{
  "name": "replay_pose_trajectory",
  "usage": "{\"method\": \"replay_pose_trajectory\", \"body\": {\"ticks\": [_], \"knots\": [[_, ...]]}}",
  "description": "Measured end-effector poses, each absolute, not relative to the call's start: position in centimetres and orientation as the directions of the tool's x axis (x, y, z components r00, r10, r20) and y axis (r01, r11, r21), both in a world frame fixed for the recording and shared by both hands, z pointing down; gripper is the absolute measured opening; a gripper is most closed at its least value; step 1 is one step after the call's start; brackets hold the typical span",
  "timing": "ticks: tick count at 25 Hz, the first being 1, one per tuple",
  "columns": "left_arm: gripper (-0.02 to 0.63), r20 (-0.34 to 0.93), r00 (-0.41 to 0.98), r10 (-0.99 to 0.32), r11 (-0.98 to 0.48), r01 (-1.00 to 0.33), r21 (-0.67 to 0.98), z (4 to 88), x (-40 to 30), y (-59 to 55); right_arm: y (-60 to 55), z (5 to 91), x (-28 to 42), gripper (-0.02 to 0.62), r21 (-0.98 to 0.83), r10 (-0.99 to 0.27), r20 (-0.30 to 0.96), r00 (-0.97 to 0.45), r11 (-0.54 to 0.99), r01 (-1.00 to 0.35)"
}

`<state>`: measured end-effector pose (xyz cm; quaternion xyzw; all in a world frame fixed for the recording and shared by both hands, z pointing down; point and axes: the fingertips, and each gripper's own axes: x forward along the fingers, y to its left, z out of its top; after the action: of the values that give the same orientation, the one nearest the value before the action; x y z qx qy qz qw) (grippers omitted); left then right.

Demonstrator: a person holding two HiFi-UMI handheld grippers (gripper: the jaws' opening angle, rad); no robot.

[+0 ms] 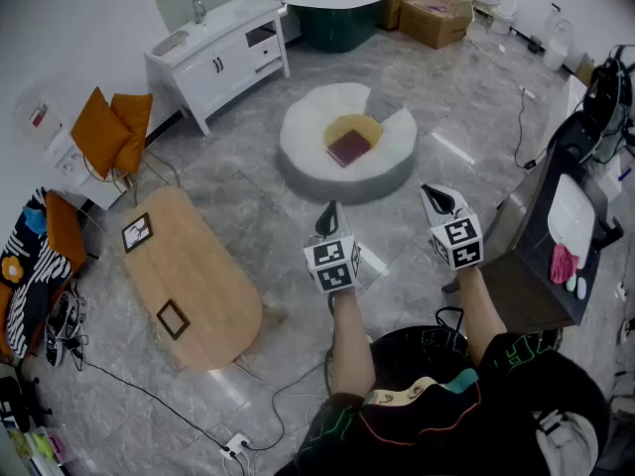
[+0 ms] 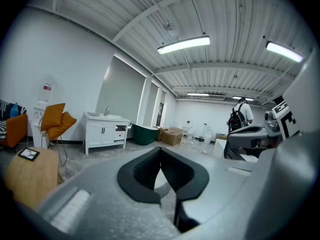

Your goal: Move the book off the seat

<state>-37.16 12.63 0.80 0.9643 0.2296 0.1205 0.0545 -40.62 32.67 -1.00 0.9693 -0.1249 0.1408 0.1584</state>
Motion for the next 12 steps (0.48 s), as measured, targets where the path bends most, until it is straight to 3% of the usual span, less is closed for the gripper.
{"method": "replay_pose_trajectory", "body": {"ticks": [6,12], "knots": [[0.011,0.197,0.85,0.488,-0.872,0.466,0.15,0.4,-38.2,15.5,34.1,-2.5,-41.9,0.003,0.255,-0.21,0.245,0.946,-0.928,-0.272],[0.011,0.22,0.815,0.536,-0.843,0.502,0.193,1.5,-37.0,19.6,36.4,-1.3,-42.2,0.003,0.25,-0.175,0.281,0.944,-0.936,-0.248]]}}
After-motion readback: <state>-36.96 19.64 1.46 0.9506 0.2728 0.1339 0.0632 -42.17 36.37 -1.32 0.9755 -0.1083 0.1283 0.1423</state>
